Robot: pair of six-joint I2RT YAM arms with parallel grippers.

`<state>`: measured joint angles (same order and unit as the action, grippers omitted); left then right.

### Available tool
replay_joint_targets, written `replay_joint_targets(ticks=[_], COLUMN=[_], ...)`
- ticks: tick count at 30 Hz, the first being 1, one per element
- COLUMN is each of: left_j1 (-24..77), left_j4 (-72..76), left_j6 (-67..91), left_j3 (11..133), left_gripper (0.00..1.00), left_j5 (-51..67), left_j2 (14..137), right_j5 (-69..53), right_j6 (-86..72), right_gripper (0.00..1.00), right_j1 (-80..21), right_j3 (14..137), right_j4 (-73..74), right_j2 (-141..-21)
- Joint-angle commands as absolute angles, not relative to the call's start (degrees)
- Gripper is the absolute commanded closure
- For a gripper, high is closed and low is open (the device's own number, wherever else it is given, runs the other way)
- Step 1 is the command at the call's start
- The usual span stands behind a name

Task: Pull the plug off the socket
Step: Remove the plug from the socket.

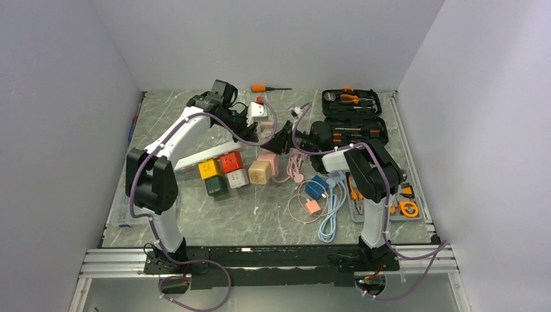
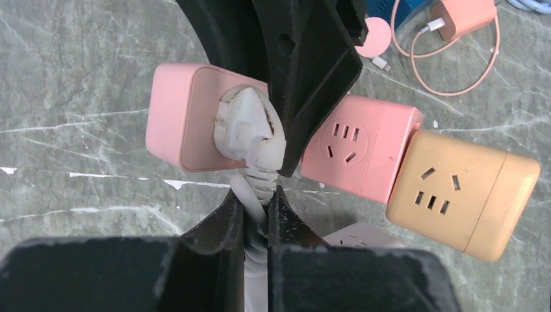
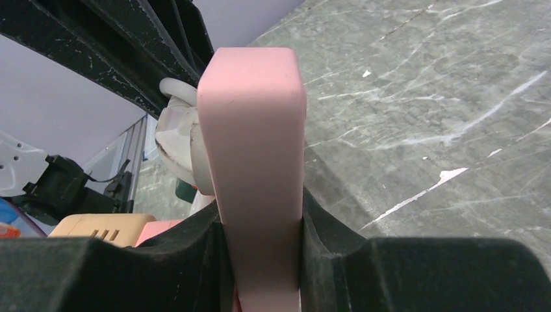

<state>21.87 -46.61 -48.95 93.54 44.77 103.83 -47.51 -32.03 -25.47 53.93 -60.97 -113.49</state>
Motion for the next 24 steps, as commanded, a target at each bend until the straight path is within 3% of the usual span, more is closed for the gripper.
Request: replay_joint_targets(ticks=[1, 13, 20, 24], left_j1=[22.2, 22.2, 22.0, 21.6], left_j4=[-59.4, -71.1, -81.7, -77.7], left_j6=[-56.9, -67.2, -77.1, -73.8], left_j3=[98.0, 100.4, 103.9, 102.6], left_gripper=[1.00, 1.00, 1.00, 1.00], left_j5=[58.3, 64.2, 67.7, 65.9], left_j2=[97.6, 96.8, 98.3, 98.6], right_j5=[-37.9, -21.9, -21.4, -24.0], right_j6=[-29.9, -22.3, -22.8, -24.5], right_gripper=[1.00, 1.00, 1.00, 1.00], right_j1=[-21.8, -21.7, -20.2, -19.6], right_j3=[54.4, 56.1, 55.1, 54.4], right_j4=[-56.6, -43.9, -45.2, -48.0], right_j2=[-113.0, -111.3, -111.7, -111.0])
